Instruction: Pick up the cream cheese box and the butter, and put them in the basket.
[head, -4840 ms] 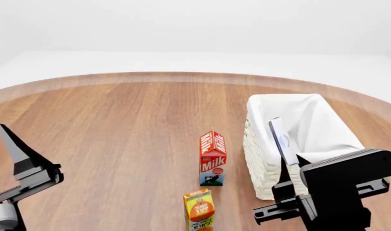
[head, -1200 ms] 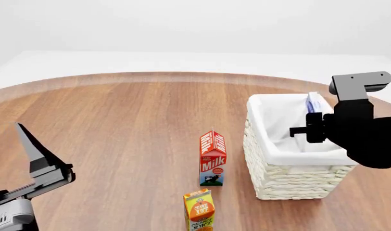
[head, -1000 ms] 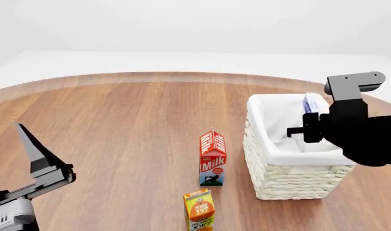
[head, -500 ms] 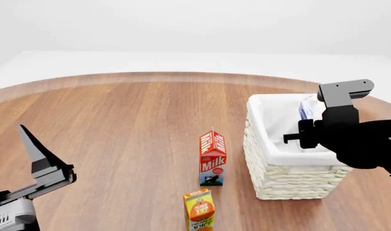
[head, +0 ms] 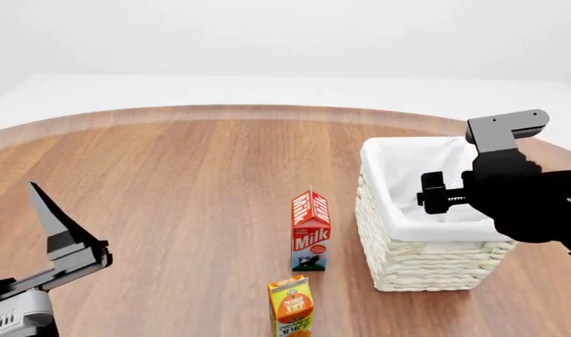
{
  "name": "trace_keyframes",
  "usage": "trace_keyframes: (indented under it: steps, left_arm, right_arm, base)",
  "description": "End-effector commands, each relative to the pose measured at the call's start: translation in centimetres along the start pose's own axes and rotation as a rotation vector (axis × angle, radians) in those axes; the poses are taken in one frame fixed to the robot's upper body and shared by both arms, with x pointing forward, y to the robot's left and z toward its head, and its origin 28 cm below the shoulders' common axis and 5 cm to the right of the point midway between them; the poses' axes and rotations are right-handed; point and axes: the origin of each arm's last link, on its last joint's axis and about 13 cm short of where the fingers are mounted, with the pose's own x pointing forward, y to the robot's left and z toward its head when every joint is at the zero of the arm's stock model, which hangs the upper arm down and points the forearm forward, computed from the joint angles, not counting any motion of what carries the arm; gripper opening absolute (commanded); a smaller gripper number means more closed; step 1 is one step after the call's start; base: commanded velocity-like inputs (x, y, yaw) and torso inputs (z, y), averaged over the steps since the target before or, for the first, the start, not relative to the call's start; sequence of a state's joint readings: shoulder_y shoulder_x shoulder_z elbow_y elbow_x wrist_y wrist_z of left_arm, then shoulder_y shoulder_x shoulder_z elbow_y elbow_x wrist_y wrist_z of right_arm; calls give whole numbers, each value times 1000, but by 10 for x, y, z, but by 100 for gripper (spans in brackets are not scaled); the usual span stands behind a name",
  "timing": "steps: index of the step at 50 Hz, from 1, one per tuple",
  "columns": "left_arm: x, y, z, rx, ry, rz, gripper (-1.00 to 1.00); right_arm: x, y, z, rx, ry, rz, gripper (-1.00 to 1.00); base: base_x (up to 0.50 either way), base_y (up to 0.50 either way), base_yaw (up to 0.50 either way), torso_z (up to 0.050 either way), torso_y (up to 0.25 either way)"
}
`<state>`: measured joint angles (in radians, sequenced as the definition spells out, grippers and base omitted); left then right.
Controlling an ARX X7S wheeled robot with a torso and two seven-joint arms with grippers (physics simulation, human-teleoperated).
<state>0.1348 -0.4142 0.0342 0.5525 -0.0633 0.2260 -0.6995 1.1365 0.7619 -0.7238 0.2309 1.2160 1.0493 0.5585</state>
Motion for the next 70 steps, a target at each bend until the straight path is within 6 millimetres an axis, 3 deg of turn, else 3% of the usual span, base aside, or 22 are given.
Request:
trace_keyframes:
  steps: [1,5,18,26,39,53,67,70]
  left_arm:
    - [2,2,3,4,-8,12,100]
    - [2,2,3,3,-8,12,100]
    - [1,2,3,3,-10,15,100]
    - [1,2,3,3,-11,14,100]
    - [1,3,4,3,-13,17,100]
    - [0,3,4,3,-12,19,100]
    - [0,5,4,4,-9,26,100]
    - [0,5,5,5,-11,26,100]
  right_arm:
    - [-5,5,7,-11,-47,35,100]
    - [-16,5,12,-33,-79,36,100]
    - [-77,8,21,-89,-236,80,100]
    - [-114,12,12,-138,-333,111,100]
    - [-172,36,-19,-223,-483,264,100]
    - [-203,55,-48,-291,-580,367,100]
    - [-200,78,-72,-340,-565,487,100]
    - [-196,90,-84,-359,-547,548,100]
  base:
    - [0,0,0,0,0]
    - [0,0,0,0,2]
    - [0,0,0,0,0]
    - [0,0,0,0,0]
    - [0,0,0,0,0]
    - [0,0,0,0,0]
    - [0,0,0,0,0]
    - [0,0,0,0,0]
